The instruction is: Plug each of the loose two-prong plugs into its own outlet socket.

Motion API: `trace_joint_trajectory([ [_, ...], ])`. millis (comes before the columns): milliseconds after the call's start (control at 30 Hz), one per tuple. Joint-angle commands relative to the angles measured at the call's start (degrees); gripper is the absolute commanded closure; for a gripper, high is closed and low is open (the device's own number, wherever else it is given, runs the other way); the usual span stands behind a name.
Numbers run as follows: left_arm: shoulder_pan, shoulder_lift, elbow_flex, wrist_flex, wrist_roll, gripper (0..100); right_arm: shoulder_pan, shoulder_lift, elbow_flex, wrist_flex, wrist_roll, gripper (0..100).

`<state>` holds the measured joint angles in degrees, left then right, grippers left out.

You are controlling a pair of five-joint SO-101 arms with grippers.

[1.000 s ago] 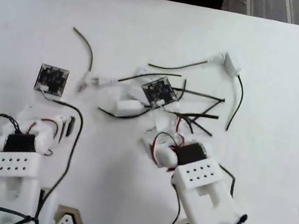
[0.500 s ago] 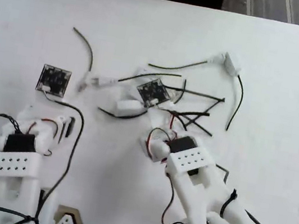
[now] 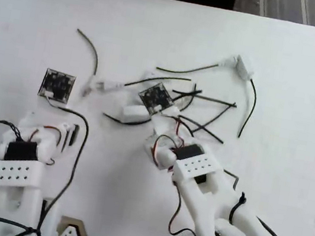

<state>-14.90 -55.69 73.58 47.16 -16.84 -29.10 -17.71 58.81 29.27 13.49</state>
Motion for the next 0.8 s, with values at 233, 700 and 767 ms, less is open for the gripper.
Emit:
trace_joint_trajectory([
  [233, -0.22, -1.36, -0.35, -0.97, -0.53, 78, -0.13, -12.79, 0.44, 7.60, -3.96, 98.0],
  [700, -0.22, -1.71, 0.35, -1.05, -0.35, 78, -0.22, -26.59, -15.65, 42.42, 2.55, 62.2],
  [767, -0.22, -1.71, 0.35, -1.05, -0.35, 78, 1.36, -25.89, -16.97, 46.73, 9.14, 62.2],
])
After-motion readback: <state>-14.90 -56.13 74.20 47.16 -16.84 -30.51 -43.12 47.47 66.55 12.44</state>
